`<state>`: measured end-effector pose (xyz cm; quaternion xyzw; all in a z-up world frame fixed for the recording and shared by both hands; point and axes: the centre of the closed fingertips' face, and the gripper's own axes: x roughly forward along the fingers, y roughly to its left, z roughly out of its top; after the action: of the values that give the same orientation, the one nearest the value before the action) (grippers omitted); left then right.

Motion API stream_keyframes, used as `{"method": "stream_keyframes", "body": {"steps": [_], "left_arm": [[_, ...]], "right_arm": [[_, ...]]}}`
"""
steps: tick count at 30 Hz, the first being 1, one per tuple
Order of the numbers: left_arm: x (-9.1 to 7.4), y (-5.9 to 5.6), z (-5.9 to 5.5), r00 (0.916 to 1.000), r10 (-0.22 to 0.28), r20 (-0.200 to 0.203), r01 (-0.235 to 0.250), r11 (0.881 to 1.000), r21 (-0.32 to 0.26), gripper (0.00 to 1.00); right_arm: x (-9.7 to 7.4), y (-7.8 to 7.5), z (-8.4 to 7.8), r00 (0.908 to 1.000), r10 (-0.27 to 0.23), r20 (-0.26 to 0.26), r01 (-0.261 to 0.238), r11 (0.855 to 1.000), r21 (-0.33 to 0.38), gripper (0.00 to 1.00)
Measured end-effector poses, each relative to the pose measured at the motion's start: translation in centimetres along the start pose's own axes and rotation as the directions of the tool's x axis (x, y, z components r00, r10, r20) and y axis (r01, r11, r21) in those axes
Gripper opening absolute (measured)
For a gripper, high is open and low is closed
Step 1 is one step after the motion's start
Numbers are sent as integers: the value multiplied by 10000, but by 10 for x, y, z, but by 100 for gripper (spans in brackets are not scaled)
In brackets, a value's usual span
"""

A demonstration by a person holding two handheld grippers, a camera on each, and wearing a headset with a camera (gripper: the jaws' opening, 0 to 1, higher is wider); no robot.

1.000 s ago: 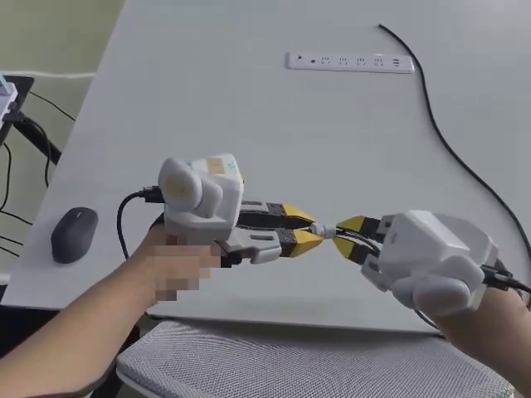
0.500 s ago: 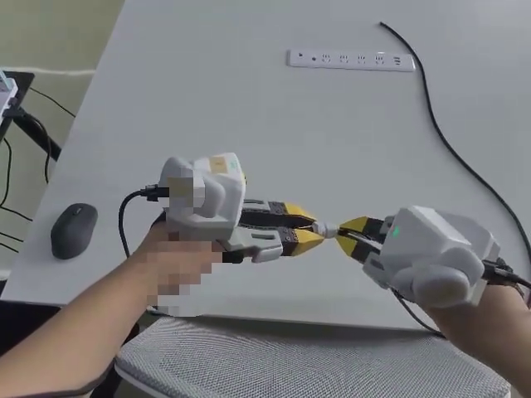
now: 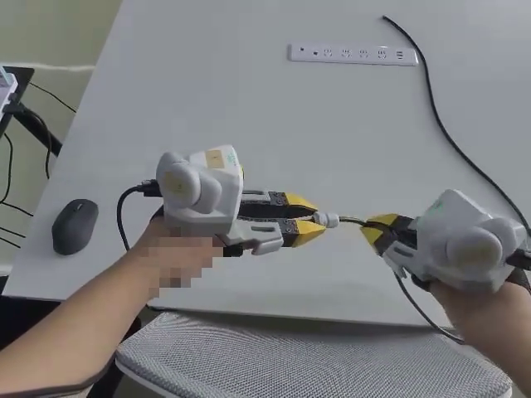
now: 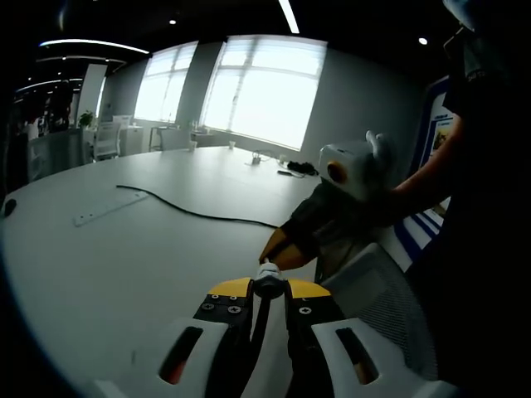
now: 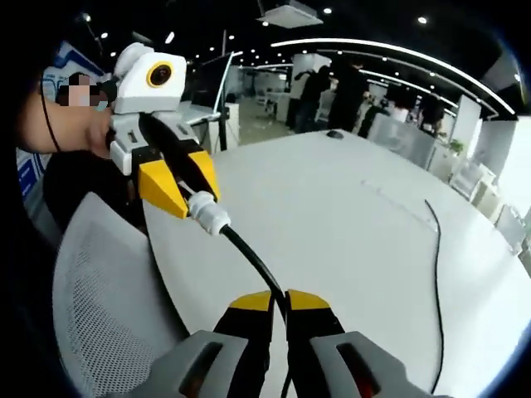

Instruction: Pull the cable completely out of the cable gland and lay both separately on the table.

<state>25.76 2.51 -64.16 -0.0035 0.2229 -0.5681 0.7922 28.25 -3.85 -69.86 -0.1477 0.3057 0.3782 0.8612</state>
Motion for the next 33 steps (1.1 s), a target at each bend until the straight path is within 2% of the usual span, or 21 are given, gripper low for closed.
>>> {"method": "stream_keyframes", "body": {"steps": [1, 4, 7, 11, 12, 14, 15, 16, 17, 19, 21, 22, 23, 24, 25, 26, 27, 29, 30, 31, 33], "left_arm": [[0, 0, 0, 10000, -5, 16, 5, 10000, 22, 15], [0, 1, 0, 10000, -1, 6, 1, 10000, 23, 15], [1, 1, 0, 10000, -10, 8, 10, 10000, 33, 15], [2, 0, -1, 10000, -53, -16, 53, 10000, 60, 15], [2, 1, -1, 10000, -57, -18, 57, 10000, 67, 15], [2, 1, -1, 10000, -61, -9, 61, 10000, 56, 15], [2, 2, 0, 10000, -68, -6, 68, 10000, 49, 15], [2, 2, 0, 10000, -79, -1, 79, 10000, 50, 15], [1, 2, 0, 10000, -90, 22, 90, 9999, 74, 15], [1, 2, 1, 9999, -115, 38, 114, 9999, 96, 15], [1, 2, 2, 9999, -150, 55, 149, 9998, 106, 15], [1, 2, 2, 9998, -172, 53, 171, 9998, 120, 15], [1, 2, 2, 9998, -188, 48, 188, 9997, 157, 15], [2, 3, 2, 9998, -193, 36, 193, 9997, 172, 15], [2, 2, 2, 9998, -219, 32, 219, 9996, 174, 15], [2, 2, 1, 9997, -229, 19, 229, 9996, 159, 15], [2, 2, 1, 9997, -249, 20, 248, 9995, 174, 15], [2, 3, 1, 9997, -258, 34, 257, 9995, 160, 15], [2, 4, 2, 9997, -253, 49, 253, 9996, 148, 15], [2, 4, 1, 9996, -262, 39, 261, 9996, 142, 15], [1, 4, 1, 9996, -285, 23, 285, 9995, 163, 15]], "right_arm": [[0, -2, -2, 10000, -4, 0, 4, 9999, 150, 0], [1, -10, -12, 10000, -77, 25, 72, 9887, 1501, 0], [1, -16, -19, 9998, -167, -67, 177, 9792, 2022, 0], [3, -22, -33, 9995, -207, -236, 267, 9555, 2939, 0], [4, -24, -38, 9993, -215, -321, 313, 9373, 3471, 0], [5, -29, -42, 9991, -317, -270, 400, 9105, 4116, 0], [6, -32, -46, 9989, -356, -297, 452, 8886, 4565, 0], [7, -34, -49, 9988, -387, -303, 486, 8753, 4811, 0], [7, -38, -51, 9983, -535, -213, 568, 8500, 5236, 0], [9, -40, -57, 9985, -492, -259, 552, 8180, 5725, 0], [11, -41, -63, 9984, -514, -218, 534, 7670, 6394, 0], [11, -42, -63, 9984, -519, -216, 537, 7651, 6417, 0], [12, -43, -65, 9982, -570, -185, 557, 7711, 6343, 0], [13, -43, -63, 9980, -628, -45, 495, 7394, 6715, 0], [13, -43, -64, 9978, -668, -48, 519, 7251, 6867, 0], [13, -42, -64, 9979, -637, -72, 517, 7344, 6768, 0], [14, -40, -63, 9978, -656, -114, 571, 7555, 6526, 1], [14, -38, -63, 9980, -609, -150, 555, 7466, 6630, 1], [14, -36, -62, 9978, -638, -164, 589, 7509, 6578, 1], [14, -35, -61, 9974, -682, -223, 667, 7677, 6373, 1], [13, -33, -60, 9974, -660, -271, 686, 7812, 6205, 0]]}}
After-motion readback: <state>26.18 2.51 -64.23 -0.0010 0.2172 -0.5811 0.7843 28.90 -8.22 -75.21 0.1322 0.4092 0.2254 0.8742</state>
